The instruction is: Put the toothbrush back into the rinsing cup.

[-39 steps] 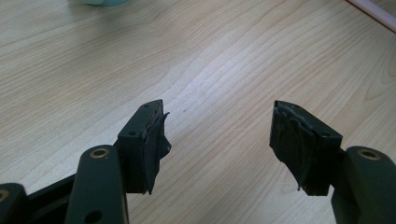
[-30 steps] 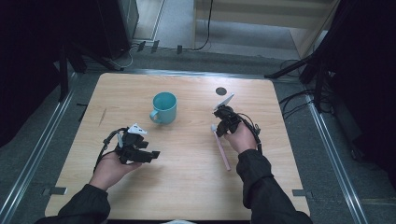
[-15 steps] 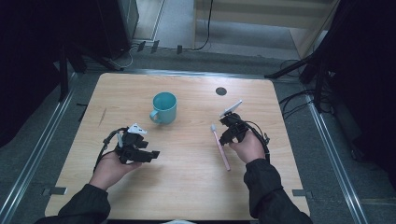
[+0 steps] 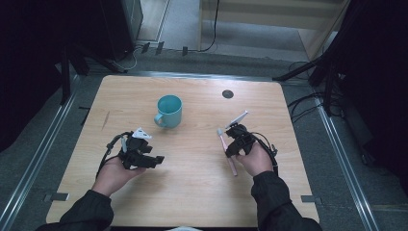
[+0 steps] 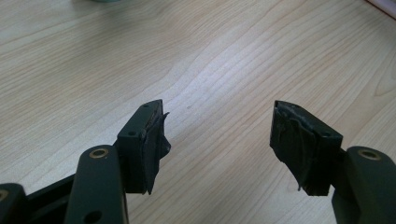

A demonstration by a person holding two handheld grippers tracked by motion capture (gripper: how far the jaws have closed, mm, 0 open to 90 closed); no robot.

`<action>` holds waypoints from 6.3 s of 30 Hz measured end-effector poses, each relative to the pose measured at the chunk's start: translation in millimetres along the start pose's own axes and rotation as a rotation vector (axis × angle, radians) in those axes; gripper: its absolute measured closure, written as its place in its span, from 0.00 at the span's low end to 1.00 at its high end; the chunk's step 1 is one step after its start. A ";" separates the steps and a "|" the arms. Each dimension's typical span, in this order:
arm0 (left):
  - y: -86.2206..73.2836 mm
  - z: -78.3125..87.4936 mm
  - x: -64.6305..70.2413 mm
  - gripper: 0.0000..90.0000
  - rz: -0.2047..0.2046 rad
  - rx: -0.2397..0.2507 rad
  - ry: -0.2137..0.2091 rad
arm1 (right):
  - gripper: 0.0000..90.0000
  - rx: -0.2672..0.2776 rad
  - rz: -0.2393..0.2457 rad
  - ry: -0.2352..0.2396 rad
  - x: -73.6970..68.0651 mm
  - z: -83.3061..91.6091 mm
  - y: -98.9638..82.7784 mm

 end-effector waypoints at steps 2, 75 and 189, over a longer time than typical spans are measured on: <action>0.0 -0.1 0.1 0.39 -0.001 -0.001 -0.001 | 0.80 -0.004 0.006 -0.012 -1.2 -2.9 -1.3; -1.4 0.8 -3.5 0.39 -0.004 -0.012 0.003 | 1.00 0.050 0.052 -0.063 0.2 3.4 5.1; -1.7 12.5 -10.6 0.39 0.041 0.031 -0.005 | 0.93 0.665 0.239 0.164 -34.6 66.8 54.1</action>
Point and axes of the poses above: each handheld gripper's, and its own axes: z roughly backward along the jaws, y roughly out of its top, x roughly to its right, the point moved 7 cm from there along -z, roughly forward along the jaws, and after that the axes turned 2 degrees about y, right-handed, at the moved point
